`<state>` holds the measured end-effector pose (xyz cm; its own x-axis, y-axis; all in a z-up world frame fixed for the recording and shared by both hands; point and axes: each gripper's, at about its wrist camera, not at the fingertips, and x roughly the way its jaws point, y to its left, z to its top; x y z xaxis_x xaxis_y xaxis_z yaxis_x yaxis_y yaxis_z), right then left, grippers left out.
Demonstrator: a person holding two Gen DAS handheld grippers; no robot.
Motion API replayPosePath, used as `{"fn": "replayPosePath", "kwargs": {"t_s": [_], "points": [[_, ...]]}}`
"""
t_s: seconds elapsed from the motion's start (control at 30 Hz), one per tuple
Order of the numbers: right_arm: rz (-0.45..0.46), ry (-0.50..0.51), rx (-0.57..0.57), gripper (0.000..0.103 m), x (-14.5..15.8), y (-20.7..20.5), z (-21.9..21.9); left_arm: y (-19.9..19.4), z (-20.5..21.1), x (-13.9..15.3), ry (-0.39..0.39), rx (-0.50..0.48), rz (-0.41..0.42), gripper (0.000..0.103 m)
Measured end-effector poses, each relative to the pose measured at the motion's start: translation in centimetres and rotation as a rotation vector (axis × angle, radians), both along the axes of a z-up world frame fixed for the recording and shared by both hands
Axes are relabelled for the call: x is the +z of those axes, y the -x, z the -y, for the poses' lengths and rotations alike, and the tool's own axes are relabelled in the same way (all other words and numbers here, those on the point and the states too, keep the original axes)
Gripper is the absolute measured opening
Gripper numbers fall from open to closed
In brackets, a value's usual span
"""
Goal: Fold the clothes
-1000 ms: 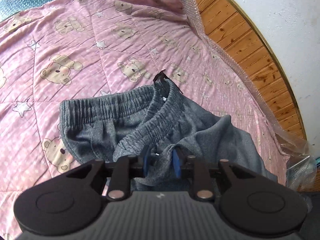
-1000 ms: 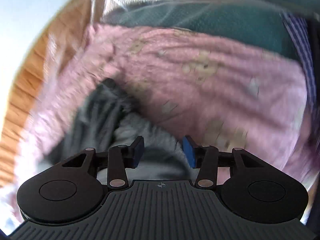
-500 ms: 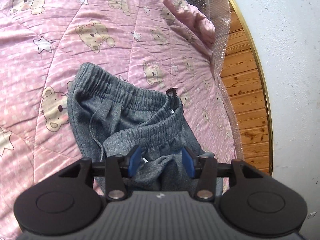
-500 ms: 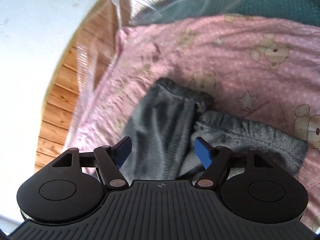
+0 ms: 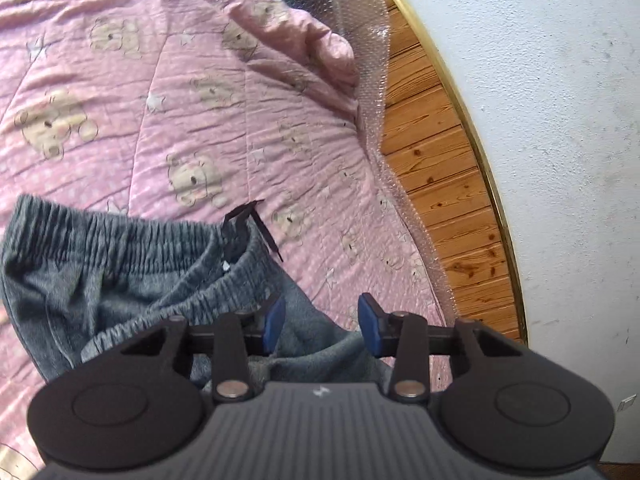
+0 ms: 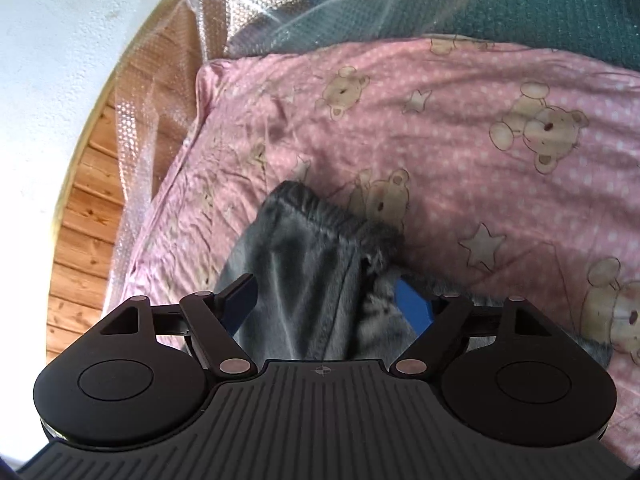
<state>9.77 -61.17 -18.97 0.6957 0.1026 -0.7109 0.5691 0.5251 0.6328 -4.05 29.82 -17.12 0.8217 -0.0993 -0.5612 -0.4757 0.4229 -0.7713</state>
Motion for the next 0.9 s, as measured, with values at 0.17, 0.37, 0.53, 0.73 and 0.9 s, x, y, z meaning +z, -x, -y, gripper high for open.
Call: {"fn": "replayPosePath", "kwargs": {"t_s": [0.17,0.37,0.53,0.73,0.9], "points": [[0.0,-0.013,0.038,0.08,-0.3,-0.9,-0.3,4.1,-0.5,0.6,-0.004,0.01,-0.065,0.062],[0.003,0.054,0.054,0.044,-0.1,-2.1,-1.4,6.8,0.6,-2.0,0.131,-0.008,-0.125,0.061],[-0.008,0.108,0.11,0.045,0.9,-3.9,-3.7,5.8,2.2,-4.0,0.211,0.006,-0.093,0.064],[-0.135,0.144,0.101,0.047,-0.9,-5.5,-4.1,2.0,0.9,-5.7,0.271,0.142,-0.083,0.03],[-0.02,0.177,0.081,0.005,2.2,-4.8,-3.6,-1.2,0.4,2.9,0.049,-0.069,0.237,0.007]]}}
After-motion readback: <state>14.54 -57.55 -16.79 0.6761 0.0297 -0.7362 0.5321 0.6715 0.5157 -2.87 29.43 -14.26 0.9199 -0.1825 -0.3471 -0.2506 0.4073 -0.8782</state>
